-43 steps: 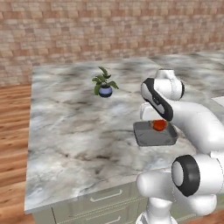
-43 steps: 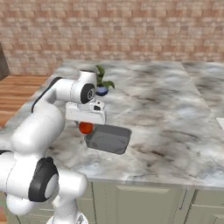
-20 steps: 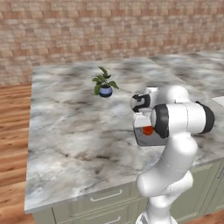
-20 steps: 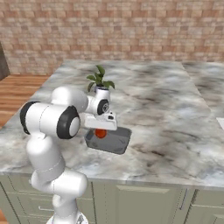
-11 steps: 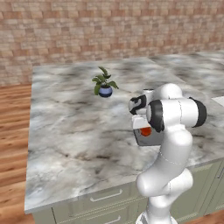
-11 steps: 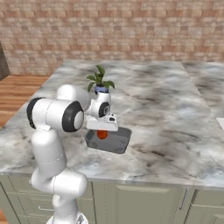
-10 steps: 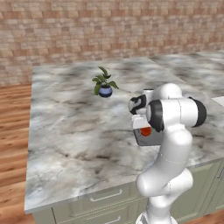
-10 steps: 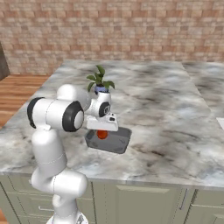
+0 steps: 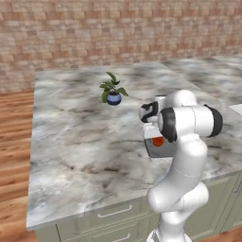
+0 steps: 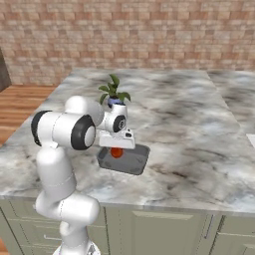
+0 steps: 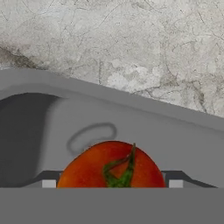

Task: Take the tomato and potato out of the freezer and place them in the tupperware container on the counter. Then put the tupperware containing the vegetables back in the freezer.

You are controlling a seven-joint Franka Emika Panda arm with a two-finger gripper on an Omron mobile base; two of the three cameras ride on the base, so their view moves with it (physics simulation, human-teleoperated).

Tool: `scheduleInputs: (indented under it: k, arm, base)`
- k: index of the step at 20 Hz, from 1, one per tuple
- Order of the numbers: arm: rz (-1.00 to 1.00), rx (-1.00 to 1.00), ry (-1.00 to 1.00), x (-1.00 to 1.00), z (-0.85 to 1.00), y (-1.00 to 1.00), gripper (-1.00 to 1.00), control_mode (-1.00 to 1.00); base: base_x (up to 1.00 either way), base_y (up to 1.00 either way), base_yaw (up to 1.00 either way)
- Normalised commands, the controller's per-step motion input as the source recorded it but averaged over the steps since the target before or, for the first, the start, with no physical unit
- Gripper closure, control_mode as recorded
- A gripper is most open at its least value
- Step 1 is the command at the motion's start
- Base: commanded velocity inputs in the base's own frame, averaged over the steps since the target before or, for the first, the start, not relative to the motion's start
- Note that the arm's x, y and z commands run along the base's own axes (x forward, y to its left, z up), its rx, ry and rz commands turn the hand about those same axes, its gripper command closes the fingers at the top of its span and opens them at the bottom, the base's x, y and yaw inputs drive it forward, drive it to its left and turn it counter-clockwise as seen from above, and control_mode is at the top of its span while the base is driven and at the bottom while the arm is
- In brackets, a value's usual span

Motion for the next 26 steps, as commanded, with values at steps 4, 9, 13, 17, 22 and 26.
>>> scheduleInputs:
  k: [4, 9, 13, 17, 22, 26]
  arm:
    - [0.00, 0.00, -0.16, -0.29, 0.12, -0.04, -1.00, -1.00]
    - [0.00, 0.00, -0.18, -0.20, 0.43, 0.00, -1.00, -1.00]
    - [0.00, 0.00, -0.21, -0.36, 0.75, 0.00, -1.00, -1.00]
    - [0.00, 0.00, -0.36, -0.89, 1.00, 0.05, -1.00, -1.00]
    - [0.00, -0.02, -0.29, -1.00, 1.00, 0.26, -1.00, -1.00]
    - [0.00, -0.01, -0.18, -1.00, 1.00, 0.36, -1.00, -1.00]
  base:
    - [0.00, 0.00, 0.00]
    - [0.00, 0.00, 0.00]
    - [0.00, 0.00, 0.00]
    - [0.00, 0.00, 0.00]
    - [0.00, 0.00, 0.00]
    - [0.00, 0.00, 0.00]
